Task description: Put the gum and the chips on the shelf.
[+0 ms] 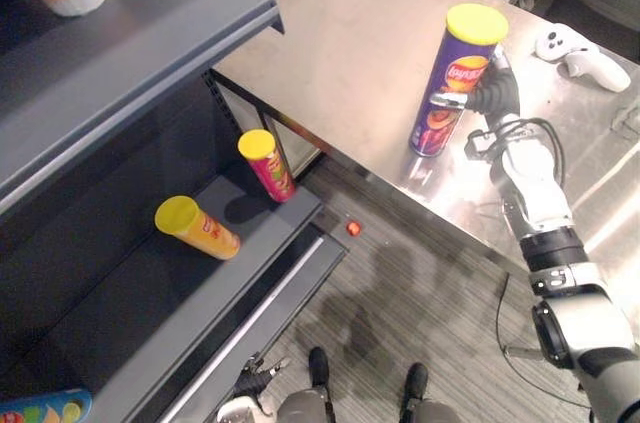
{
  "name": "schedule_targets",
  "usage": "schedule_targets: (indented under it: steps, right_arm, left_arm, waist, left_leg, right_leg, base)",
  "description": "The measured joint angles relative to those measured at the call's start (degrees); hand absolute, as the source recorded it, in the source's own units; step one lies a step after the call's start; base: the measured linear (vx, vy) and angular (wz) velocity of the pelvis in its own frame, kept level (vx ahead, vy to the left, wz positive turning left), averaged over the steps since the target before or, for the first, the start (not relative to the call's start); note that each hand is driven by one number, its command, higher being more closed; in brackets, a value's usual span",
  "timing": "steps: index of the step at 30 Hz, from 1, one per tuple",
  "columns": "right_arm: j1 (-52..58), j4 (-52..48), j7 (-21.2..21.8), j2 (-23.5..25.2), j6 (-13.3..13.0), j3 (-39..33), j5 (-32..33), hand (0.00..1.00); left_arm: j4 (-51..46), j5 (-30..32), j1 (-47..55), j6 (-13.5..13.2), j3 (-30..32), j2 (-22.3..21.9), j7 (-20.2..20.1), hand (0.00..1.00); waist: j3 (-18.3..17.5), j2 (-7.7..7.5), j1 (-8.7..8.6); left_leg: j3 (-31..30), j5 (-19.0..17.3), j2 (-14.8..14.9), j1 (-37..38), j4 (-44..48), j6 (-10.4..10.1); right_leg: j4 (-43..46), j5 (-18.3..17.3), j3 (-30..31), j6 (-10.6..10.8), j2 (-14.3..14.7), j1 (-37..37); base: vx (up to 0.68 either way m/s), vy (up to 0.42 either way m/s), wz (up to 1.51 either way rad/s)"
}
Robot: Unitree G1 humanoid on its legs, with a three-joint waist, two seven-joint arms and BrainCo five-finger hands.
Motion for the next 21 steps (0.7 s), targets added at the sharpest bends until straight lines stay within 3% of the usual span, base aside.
schedule_targets:
  steps: [21]
  right_arm:
    - [-2.20, -1.88, -0.42, -0.09, 0.21, 0.11, -3.18, 1.00]
  left_arm:
    - [-0.10, 0.08, -0.33, 0.06, 0.04, 0.03, 0.43, 0.00]
  waist:
    - [-0.11, 0.01, 0.65]
  left_leg:
    - [-0.69, 1.65, 1.66, -0.89, 0.01, -0.93]
  right_leg:
    - [-0.16, 0.02, 1.19, -0.03, 1.62, -0.56]
  base:
    - [-0.02, -0.010, 0.01]
